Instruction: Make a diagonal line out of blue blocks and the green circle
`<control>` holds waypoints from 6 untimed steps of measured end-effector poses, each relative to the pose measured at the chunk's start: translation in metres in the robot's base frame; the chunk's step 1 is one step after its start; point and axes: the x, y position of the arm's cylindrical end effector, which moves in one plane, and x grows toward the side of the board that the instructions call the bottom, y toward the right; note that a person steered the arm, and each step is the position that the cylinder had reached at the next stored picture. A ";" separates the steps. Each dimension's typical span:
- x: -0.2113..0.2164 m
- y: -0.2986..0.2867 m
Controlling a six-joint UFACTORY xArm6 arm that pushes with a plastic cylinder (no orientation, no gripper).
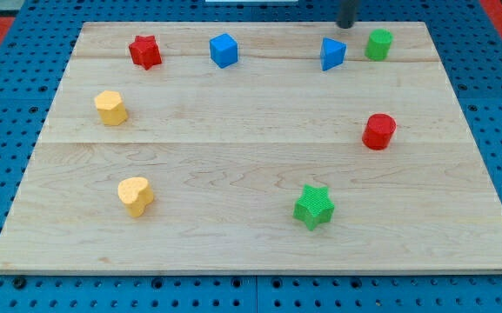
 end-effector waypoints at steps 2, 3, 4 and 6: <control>0.013 0.089; 0.046 0.041; 0.058 -0.025; 0.096 -0.133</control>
